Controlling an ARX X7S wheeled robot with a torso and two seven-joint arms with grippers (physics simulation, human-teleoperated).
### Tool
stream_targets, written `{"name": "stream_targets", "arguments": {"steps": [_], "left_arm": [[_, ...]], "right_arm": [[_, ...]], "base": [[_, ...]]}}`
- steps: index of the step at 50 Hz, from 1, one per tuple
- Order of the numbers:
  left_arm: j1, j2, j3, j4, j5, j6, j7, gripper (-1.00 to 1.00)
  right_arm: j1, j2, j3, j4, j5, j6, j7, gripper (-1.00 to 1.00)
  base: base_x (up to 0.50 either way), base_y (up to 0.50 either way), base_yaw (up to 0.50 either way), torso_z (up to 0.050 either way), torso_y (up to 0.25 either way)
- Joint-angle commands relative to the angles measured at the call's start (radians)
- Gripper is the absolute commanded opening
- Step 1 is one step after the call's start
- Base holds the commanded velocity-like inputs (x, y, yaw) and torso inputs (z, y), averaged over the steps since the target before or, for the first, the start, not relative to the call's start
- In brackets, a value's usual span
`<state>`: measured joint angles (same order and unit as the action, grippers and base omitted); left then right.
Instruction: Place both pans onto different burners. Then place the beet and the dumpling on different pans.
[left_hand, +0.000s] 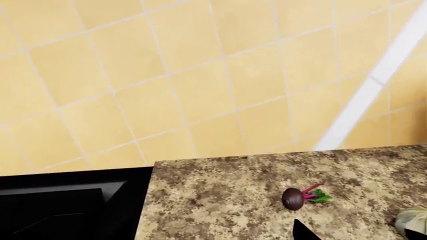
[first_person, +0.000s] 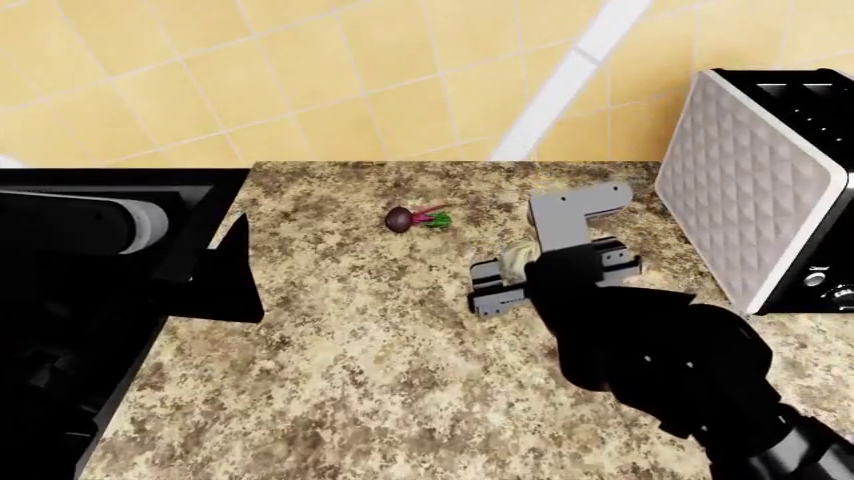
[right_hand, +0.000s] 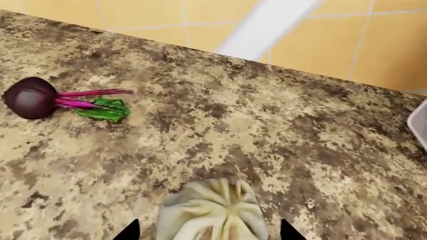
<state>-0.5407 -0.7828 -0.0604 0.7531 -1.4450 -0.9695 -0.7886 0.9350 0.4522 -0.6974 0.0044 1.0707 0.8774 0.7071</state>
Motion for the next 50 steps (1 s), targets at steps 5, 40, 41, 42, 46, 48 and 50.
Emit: {"name": "stream_targets", "arguments": {"steps": [5,40,41,42,46,48,50], "left_arm": [[0.0,-0.003,-0.001,-0.007,-0.005,0.007,-0.001,1.0],[0.036,0.01,0.01,-0.012,0.042,0.031,0.031,1.0],[0.027,0.012,0.018,-0.018,0.045,0.027,0.032,1.0],[0.01,0.016,0.031,-0.027,0.048,0.021,0.035,1.0],[-0.103,0.048,0.114,-0.109,0.086,-0.019,0.064,1.0],[-0.181,0.076,0.169,-0.172,0.124,-0.041,0.094,1.0],[-0.245,0.107,0.221,-0.239,0.176,-0.05,0.132,1.0]], "right_arm": [[-0.016,-0.011,-0.012,0.051,-0.02,-0.025,-0.024,1.0],[0.059,0.169,0.202,-0.411,0.277,0.098,0.268,-1.0],[0.052,0.178,0.207,-0.429,0.287,0.099,0.277,-1.0],[0.043,0.188,0.212,-0.447,0.296,0.099,0.286,-1.0],[0.004,0.226,0.231,-0.526,0.339,0.099,0.326,-1.0],[-0.02,0.243,0.238,-0.567,0.356,0.096,0.341,-1.0],[-0.042,0.26,0.248,-0.607,0.374,0.089,0.354,-1.0]], "base": [[0.0,0.0,0.0,0.0,0.0],[0.0,0.0,0.0,0.0,0.0],[0.0,0.0,0.0,0.0,0.0],[0.0,0.0,0.0,0.0,0.0],[0.0,0.0,0.0,0.0,0.0],[0.0,0.0,0.0,0.0,0.0],[0.0,0.0,0.0,0.0,0.0]]}}
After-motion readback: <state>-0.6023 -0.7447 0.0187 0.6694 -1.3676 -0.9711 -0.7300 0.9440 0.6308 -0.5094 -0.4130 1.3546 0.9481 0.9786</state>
